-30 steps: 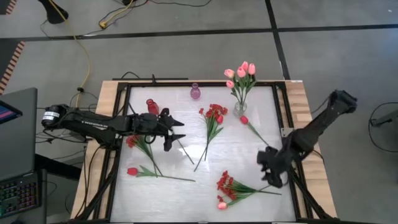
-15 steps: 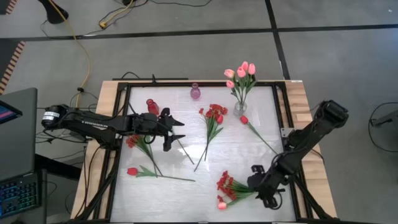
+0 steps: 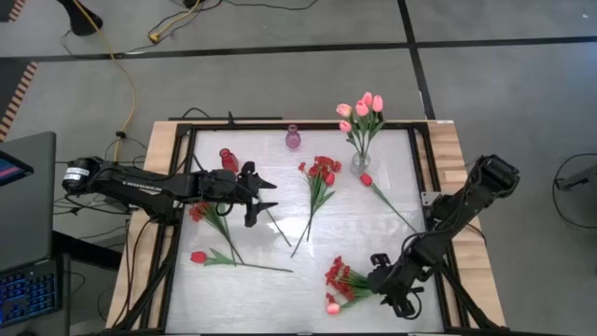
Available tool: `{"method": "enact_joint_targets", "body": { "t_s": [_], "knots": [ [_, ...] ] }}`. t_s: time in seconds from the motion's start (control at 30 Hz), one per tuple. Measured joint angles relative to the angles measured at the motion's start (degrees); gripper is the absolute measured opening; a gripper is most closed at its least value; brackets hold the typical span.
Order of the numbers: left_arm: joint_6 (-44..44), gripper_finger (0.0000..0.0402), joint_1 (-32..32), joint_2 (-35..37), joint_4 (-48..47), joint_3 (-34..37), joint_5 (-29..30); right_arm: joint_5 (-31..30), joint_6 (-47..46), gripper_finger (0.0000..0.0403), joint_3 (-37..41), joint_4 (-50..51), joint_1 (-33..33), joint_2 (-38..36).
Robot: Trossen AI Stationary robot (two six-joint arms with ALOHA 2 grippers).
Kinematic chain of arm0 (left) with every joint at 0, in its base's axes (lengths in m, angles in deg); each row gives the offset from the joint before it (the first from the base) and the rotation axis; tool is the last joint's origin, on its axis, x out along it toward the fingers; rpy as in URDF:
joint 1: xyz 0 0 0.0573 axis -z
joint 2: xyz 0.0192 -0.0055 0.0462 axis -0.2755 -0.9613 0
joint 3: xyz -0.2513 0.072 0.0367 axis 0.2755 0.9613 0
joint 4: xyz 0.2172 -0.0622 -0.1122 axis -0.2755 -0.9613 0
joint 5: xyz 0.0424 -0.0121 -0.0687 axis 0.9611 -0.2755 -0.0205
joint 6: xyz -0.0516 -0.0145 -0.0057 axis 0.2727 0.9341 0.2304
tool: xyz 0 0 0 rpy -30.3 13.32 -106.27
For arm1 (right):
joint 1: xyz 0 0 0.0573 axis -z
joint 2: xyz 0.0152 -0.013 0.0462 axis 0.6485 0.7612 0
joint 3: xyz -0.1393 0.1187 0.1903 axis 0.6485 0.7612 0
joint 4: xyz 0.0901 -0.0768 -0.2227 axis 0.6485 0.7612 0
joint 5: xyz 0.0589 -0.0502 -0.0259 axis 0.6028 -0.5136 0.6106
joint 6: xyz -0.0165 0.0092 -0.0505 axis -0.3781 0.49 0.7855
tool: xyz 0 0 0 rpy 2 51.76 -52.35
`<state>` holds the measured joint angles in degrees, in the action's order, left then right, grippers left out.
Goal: Sort flowers into vase by color
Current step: Put the pink tulip into the transparent vase
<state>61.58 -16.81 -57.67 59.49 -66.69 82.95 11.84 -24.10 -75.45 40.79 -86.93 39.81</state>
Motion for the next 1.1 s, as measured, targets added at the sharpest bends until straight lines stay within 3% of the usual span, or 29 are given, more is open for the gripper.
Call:
{"method": "enact_joint_targets", "body": {
  "t_s": [0.53, 1.1],
  "knots": [
    [0.0, 0.0235, 0.0, 0.0, 0.0, 0.0, 0.0, 0.0, 1.5, 0.0215, 0.1, -2.7, 0.2, 6.9],
    [1.1, 0.0235, 0.0, 0.0, 0.0, 0.0, 0.2, 1.2, 1.5, 0.0054, -0.7, -1.8, 2.9, 7.5]
  ]
}}
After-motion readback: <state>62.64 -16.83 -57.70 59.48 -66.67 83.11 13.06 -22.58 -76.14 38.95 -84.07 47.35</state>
